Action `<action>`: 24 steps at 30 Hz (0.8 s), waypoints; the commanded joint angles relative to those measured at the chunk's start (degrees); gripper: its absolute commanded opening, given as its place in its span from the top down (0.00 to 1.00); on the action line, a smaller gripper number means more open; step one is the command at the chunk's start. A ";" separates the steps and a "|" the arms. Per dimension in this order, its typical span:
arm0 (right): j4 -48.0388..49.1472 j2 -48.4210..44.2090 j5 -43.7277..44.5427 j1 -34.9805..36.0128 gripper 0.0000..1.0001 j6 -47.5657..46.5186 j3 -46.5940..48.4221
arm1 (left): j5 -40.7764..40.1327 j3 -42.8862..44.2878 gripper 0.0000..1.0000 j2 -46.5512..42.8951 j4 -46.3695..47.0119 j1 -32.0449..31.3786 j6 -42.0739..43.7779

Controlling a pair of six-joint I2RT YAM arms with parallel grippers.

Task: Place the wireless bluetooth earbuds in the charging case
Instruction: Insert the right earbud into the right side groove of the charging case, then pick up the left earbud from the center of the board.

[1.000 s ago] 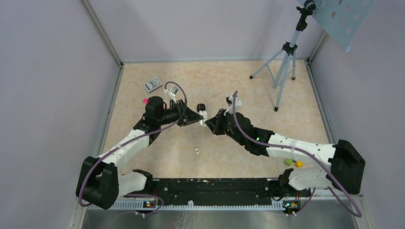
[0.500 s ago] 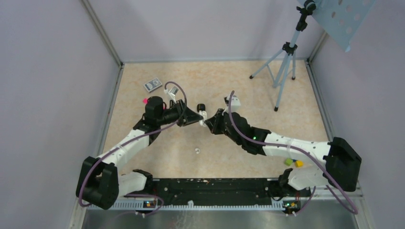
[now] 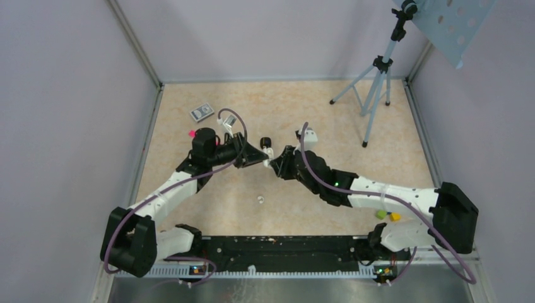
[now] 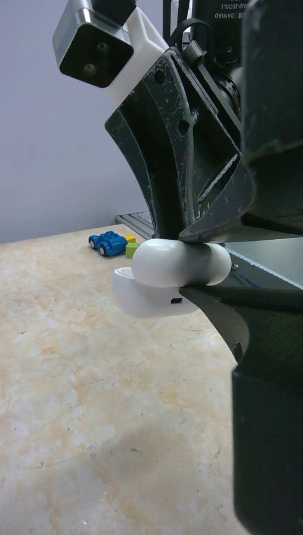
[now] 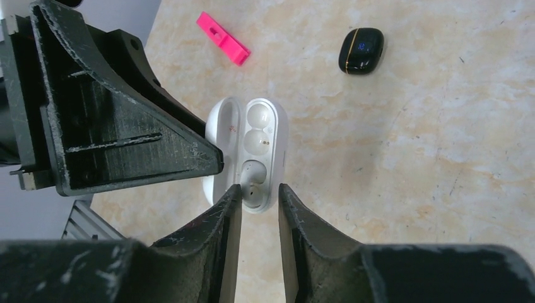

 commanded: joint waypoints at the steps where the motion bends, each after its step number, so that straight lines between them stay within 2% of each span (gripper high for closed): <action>1: -1.09 -4.64 2.05 0.87 0.72 -1.11 2.09 | 0.23 0.69 1.00 0.08 0.25 -0.09 2.30; 8: -7.95 -13.54 3.28 0.94 0.67 -2.98 -0.72 | -0.31 1.75 1.00 1.89 -4.64 1.86 7.24; 11: -10.48 -14.61 0.62 0.87 0.64 -4.72 -2.66 | 1.66 4.37 1.00 2.38 -11.82 5.11 12.06; 12: -10.69 -14.09 -1.64 0.92 0.64 -5.79 -3.23 | 1.52 5.67 1.00 2.46 -16.93 6.06 14.71; 16: -9.75 -8.13 -12.13 1.43 0.63 -7.42 -3.56 | 1.90 8.19 1.00 0.54 -30.13 11.51 22.79; 21: -9.86 3.40 -15.29 5.42 0.62 -10.67 1.34 | 4.43 8.72 1.00 -2.73 -38.08 18.43 26.66; 24: -11.15 11.34 -18.22 5.69 0.61 -11.93 5.71 | 4.83 8.55 1.00 -3.25 -39.18 19.86 26.57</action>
